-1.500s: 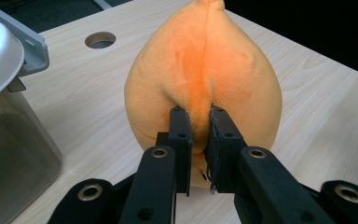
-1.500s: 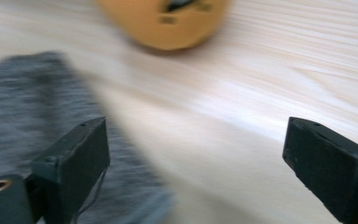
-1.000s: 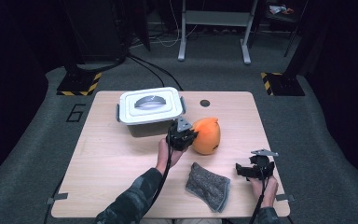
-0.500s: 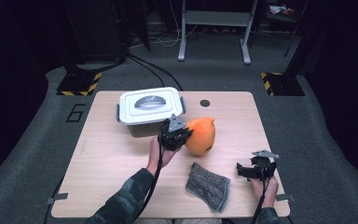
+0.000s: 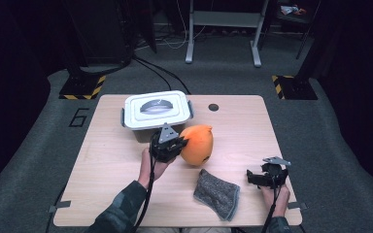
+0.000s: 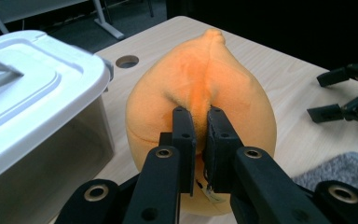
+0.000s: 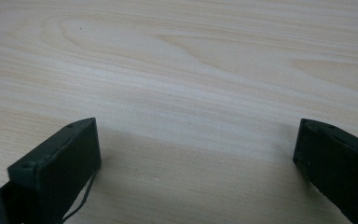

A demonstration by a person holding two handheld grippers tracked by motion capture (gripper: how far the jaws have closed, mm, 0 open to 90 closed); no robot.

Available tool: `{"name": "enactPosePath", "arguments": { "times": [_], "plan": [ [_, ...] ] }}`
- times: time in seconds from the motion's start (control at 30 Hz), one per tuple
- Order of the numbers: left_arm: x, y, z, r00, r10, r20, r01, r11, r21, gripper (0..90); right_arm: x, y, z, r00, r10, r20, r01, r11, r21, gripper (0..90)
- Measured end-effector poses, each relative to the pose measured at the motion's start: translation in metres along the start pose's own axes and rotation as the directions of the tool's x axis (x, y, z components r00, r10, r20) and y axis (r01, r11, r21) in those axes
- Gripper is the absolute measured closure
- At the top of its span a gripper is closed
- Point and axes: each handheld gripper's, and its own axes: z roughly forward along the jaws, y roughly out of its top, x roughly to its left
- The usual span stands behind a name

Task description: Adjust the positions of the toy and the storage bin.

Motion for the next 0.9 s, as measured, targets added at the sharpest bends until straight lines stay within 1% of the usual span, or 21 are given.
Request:
{"name": "enactPosePath", "arguments": {
  "times": [0.07, 0.17, 0.33, 0.37, 0.43, 0.47, 0.5, 0.53, 0.6, 0.67, 0.7, 0.73, 0.83, 0.87, 0.9],
  "plan": [
    [0.001, -0.003, -0.007, 1.0000, 0.003, -0.009, -0.003, 1.0000, 0.004, 84.0, 0.000, 0.000, 0.000, 1.0000, 0.000, 0.000, 0.000, 1.000, 0.000, 0.0],
    [0.003, -0.008, -0.017, 0.9996, -0.004, -0.026, 0.004, 1.0000, -0.009, 84.0, 0.000, 0.000, 0.000, 1.0000, -0.001, 0.000, 0.001, 1.000, -0.001, 0.0],
    [0.006, -0.017, -0.035, 0.9990, -0.004, -0.046, 0.004, 1.0000, -0.002, 84.0, 0.000, 0.000, 0.000, 1.0000, -0.001, 0.000, 0.001, 1.000, -0.001, 0.0],
    [0.006, -0.020, -0.038, 0.9985, -0.007, -0.055, 0.007, 0.9999, -0.009, 83.9, 0.000, 0.000, 0.000, 1.0000, -0.001, 0.000, 0.001, 1.000, -0.001, 0.0],
    [0.008, -0.024, -0.045, 0.9979, -0.005, -0.064, 0.005, 1.0000, 0.000, 83.9, 0.000, 0.000, 0.000, 1.0000, -0.002, 0.001, 0.002, 1.000, -0.001, 0.0],
    [0.009, -0.027, -0.048, 0.9980, -0.012, -0.062, 0.013, 0.9999, 0.005, 83.9, 0.000, 0.000, 0.000, 1.0000, -0.002, 0.001, 0.002, 1.000, -0.001, 0.0],
    [0.009, -0.029, -0.051, 0.9975, -0.018, -0.068, 0.018, 0.9998, -0.003, 83.9, 0.000, 0.000, 0.000, 1.0000, -0.002, 0.001, 0.002, 1.000, -0.002, 0.0],
    [0.010, -0.032, -0.055, 0.9971, -0.013, -0.076, 0.014, 0.9999, 0.001, 83.9, 0.000, 0.000, 0.000, 1.0000, -0.002, 0.000, 0.002, 1.000, -0.002, 0.0],
    [0.012, -0.037, -0.063, 0.9966, -0.024, -0.079, 0.025, 0.9997, 0.004, 83.8, 0.000, 0.000, 0.000, 1.0000, -0.002, 0.001, 0.002, 1.000, -0.002, 0.0],
    [0.013, -0.042, -0.069, 0.9949, -0.039, -0.093, 0.038, 0.9992, -0.010, 83.8, 0.000, 0.000, 0.000, 1.0000, -0.003, 0.001, 0.003, 1.000, -0.002, 0.0],
    [0.015, -0.044, -0.074, 0.9946, -0.032, -0.098, 0.032, 0.9995, 0.001, 83.8, 0.000, 0.000, 0.000, 1.0000, -0.003, 0.001, 0.003, 1.000, -0.002, 0.0],
    [0.015, -0.046, -0.077, 0.9935, -0.039, -0.107, 0.039, 0.9992, -0.009, 83.8, 0.000, 0.000, 0.000, 1.0000, -0.003, 0.000, 0.003, 1.000, -0.002, 0.0],
    [0.019, -0.051, -0.088, 0.9919, -0.046, -0.119, 0.046, 0.9989, 0.001, 83.8, 0.000, 0.000, 0.000, 1.0000, -0.007, -0.001, 0.007, 1.000, -0.003, 0.0],
    [0.020, -0.053, -0.091, 0.9907, -0.053, -0.125, 0.052, 0.9986, -0.010, 83.7, 0.000, 0.000, 0.000, 1.0000, -0.008, -0.002, 0.008, 1.000, -0.003, 0.0],
    [0.021, -0.054, -0.094, 0.9904, -0.053, -0.127, 0.053, 0.9986, -0.006, 83.7, 0.000, 0.000, 0.000, 1.0000, -0.008, -0.001, 0.008, 1.000, -0.003, 0.0]
  ]
}}
